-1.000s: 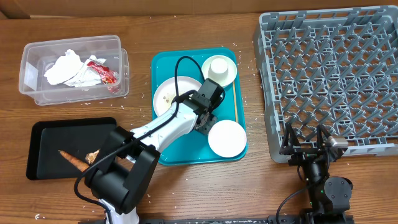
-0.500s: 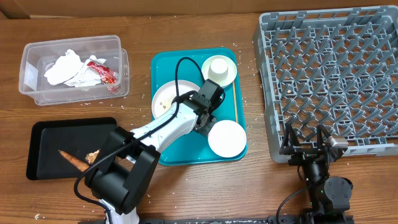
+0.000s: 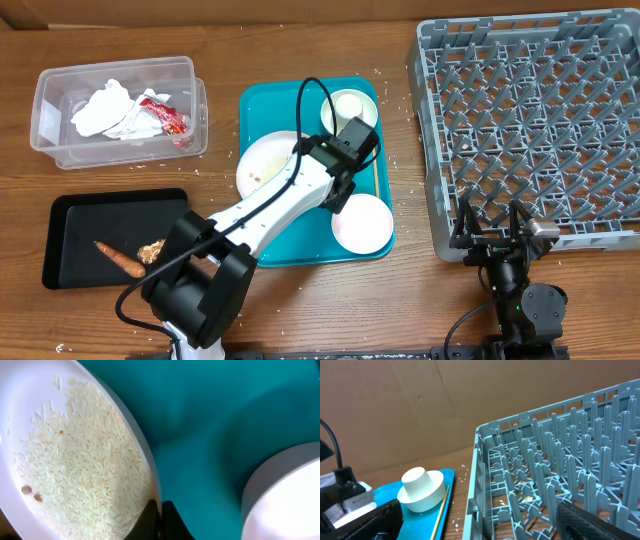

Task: Sort waste into correct bins and load items into the dishwasher
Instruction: 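Grasp the rim of the white plate with the left gripper and lift, then carry the plate left over the black tray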

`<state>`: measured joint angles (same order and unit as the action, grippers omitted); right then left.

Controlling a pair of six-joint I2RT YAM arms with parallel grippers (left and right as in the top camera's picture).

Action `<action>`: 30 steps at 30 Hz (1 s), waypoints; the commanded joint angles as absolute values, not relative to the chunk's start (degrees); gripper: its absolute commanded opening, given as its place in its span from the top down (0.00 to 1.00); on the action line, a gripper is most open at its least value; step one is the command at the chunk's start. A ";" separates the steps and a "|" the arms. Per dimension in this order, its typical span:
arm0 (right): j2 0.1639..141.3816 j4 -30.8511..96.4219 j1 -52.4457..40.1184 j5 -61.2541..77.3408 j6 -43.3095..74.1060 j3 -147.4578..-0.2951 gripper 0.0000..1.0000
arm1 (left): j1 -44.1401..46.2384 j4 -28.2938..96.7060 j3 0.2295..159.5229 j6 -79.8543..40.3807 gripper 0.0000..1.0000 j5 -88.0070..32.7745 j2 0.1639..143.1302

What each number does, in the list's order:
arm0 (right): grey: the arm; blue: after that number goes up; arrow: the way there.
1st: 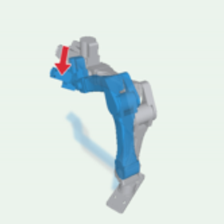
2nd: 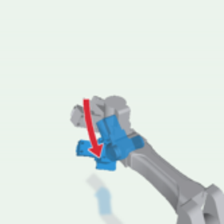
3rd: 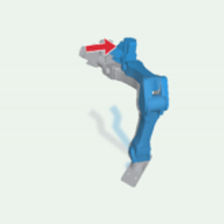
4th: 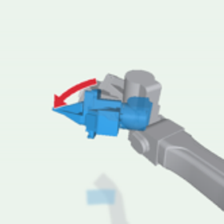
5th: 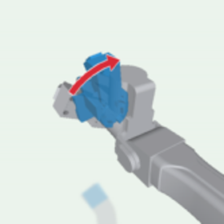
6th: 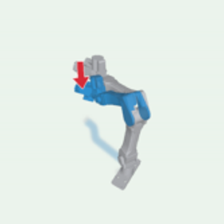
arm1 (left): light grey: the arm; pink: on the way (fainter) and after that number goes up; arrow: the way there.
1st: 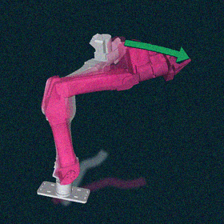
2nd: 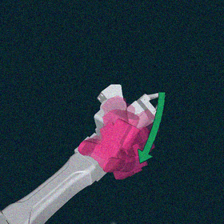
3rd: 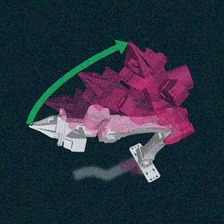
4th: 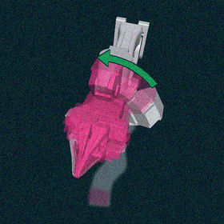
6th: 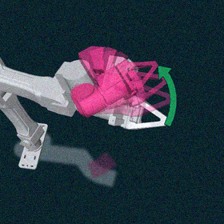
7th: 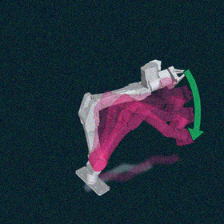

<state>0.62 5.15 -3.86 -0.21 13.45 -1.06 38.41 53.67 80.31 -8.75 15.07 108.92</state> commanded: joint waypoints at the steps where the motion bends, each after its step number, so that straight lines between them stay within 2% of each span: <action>1: 0.16 4.84 -4.12 0.10 13.06 -0.45 0.00 | 38.46 57.06 83.90 -15.09 0.96 22.20 108.73; 10: 0.16 4.84 -4.12 0.10 13.06 -0.47 0.00 | 38.39 72.69 89.67 -32.34 0.96 29.23 108.66; 15: 0.16 4.84 -4.12 0.10 13.06 -0.45 0.00 | 35.09 74.76 90.30 -38.00 0.96 29.95 107.24; 25: 0.16 4.84 -4.12 0.10 13.06 -0.45 0.00 | 21.91 74.15 90.28 -38.63 0.96 24.99 96.44; 30: 0.16 4.84 -4.12 0.10 13.06 -0.45 0.00 | 12.86 71.37 90.28 -32.91 0.96 16.82 91.90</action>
<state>0.62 5.17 -3.84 -0.21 13.45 -1.06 17.34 72.53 88.68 -36.40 22.50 95.20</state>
